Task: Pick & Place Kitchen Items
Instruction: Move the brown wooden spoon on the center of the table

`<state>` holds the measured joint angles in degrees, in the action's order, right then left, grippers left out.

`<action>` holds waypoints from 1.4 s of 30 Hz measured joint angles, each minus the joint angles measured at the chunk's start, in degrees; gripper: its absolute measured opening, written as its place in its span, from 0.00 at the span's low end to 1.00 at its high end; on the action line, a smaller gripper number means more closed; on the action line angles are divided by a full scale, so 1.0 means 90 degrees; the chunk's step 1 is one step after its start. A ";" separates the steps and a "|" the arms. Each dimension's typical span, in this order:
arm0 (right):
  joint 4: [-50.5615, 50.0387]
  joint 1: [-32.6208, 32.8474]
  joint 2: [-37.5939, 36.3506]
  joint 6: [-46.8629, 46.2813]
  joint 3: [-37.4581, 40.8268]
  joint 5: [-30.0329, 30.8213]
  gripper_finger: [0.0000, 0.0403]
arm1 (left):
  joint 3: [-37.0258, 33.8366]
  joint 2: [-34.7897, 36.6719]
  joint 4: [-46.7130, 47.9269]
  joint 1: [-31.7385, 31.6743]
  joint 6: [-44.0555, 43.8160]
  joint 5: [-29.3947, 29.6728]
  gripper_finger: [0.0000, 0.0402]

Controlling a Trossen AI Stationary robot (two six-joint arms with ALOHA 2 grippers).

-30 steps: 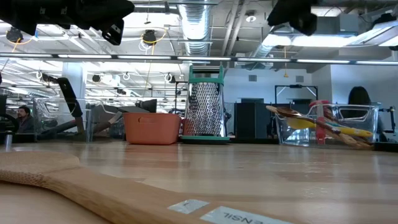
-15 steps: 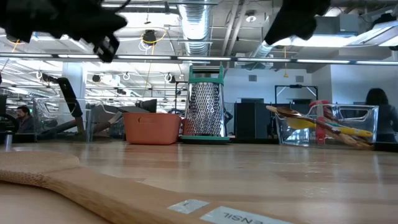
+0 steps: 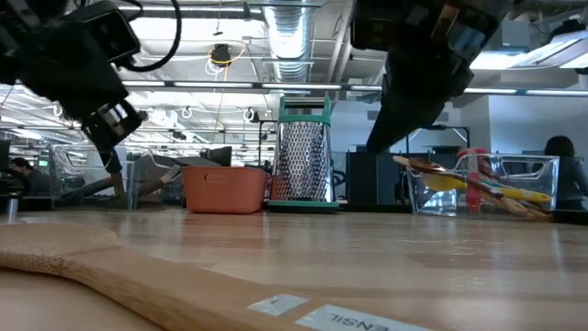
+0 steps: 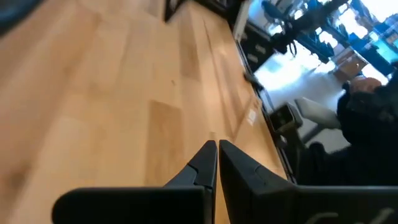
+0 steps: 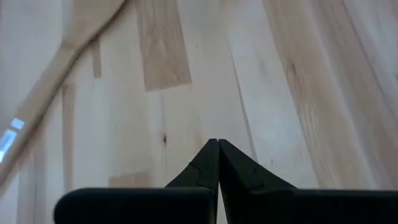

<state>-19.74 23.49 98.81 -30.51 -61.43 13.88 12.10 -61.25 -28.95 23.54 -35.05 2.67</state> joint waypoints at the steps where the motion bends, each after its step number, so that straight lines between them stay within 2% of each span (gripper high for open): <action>1: 0.0048 -0.0018 0.0004 0.0002 0.0000 0.0022 0.00 | 0.0000 -0.0167 -0.0141 0.0170 -0.0032 0.0087 0.01; 5: 0.0273 -0.0087 -0.0057 0.0047 0.0000 0.0067 0.00 | 0.0222 -0.0832 -0.0703 0.0745 -0.0046 0.0483 0.01; 10: 0.0363 -0.0100 -0.0314 0.0060 -0.0007 0.0135 0.00 | 0.0901 -0.1681 -0.0721 0.1243 -0.0043 0.0605 0.01; 19: 0.0339 -0.0101 -0.0460 0.0125 -0.0007 0.0346 0.00 | 0.2451 -0.3239 -0.0627 0.1526 -0.0043 0.0639 0.01; 22: 0.0340 -0.0134 -0.0460 0.0125 -0.0007 0.0346 0.00 | 0.3008 -0.3654 0.0068 0.1494 -0.0065 0.0692 0.01; 27: 0.0339 -0.0152 -0.0458 0.0128 -0.0007 0.0353 0.00 | 0.4019 -0.4184 0.2043 0.1473 -0.0136 0.0701 0.00; 29: 0.0341 -0.0185 -0.0460 0.0127 -0.0007 0.0363 0.00 | 0.4421 -0.4289 0.2647 0.1473 -0.0138 0.0427 0.00; 33: 0.0341 -0.0303 -0.0458 0.0128 -0.0007 0.0370 0.00 | 0.5039 -0.4342 0.3200 0.1509 -0.0139 -0.0009 0.00; 42: 0.0358 -0.0534 -0.0460 0.0128 -0.0008 0.0373 0.00 | 0.5326 -0.4342 0.3457 0.1493 -0.0332 0.0228 0.00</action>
<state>-16.52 18.68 94.67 -29.36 -61.50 17.23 60.03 -100.33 2.16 36.97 -38.04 4.72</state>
